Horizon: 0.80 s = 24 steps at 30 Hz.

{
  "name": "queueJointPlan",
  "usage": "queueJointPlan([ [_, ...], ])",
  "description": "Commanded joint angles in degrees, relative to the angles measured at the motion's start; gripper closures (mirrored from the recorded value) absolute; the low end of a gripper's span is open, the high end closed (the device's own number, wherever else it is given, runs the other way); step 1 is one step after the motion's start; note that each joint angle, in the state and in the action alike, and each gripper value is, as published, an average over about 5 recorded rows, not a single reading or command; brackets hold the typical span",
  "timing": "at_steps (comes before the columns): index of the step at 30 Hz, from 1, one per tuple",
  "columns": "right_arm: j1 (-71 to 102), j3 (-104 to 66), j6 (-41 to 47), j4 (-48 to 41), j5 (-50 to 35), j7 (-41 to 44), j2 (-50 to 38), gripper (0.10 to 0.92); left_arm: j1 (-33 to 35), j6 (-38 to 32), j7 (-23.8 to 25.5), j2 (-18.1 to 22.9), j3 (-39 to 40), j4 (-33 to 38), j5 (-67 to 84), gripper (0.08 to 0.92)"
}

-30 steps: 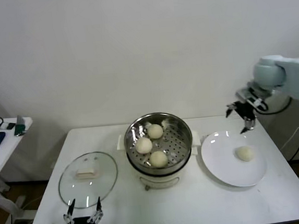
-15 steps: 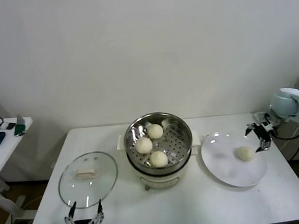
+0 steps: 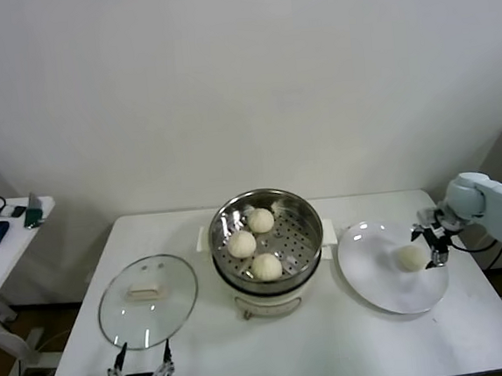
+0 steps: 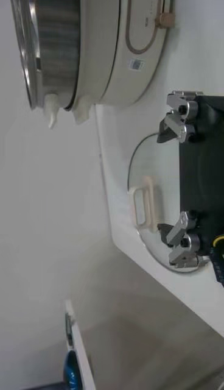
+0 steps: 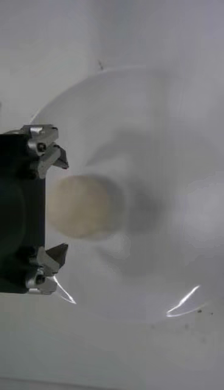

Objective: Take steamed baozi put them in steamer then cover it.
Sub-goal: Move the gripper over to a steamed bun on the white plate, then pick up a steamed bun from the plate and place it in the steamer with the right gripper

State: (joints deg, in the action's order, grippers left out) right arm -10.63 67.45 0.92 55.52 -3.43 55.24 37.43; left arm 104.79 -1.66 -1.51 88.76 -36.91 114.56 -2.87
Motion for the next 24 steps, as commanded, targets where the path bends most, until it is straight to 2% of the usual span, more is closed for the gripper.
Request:
queueJointPlan([
  [1,4.1,-3.9,0.2,-2.4,2.3,-1.1,1.6,0.223,0.2,-0.1,-0.1,-0.1,0.1,0.2,-0.2,0.177],
  [8,3.2,-3.2,0.6,-1.1,1.7,-0.2,1.5,0.329,0.5,-0.3,-0.2,-0.1,0.2,0.4,-0.2,0.177],
  [16,-2.0,-0.9,0.0,-0.4,-2.7,1.3,1.7,0.392,0.6,-0.3,-0.3,-0.1,0.4,0.3,-0.2,0.177],
  [20,-10.9,6.6,-0.2,1.8,-8.4,2.6,1.3,0.401,0.5,-0.3,-0.3,-0.1,0.4,0.4,-0.3,0.177],
  [24,-25.7,18.1,0.2,6.8,-17.9,3.5,1.9,0.405,0.5,-0.2,-0.3,-0.2,0.5,0.5,-0.2,0.177],
])
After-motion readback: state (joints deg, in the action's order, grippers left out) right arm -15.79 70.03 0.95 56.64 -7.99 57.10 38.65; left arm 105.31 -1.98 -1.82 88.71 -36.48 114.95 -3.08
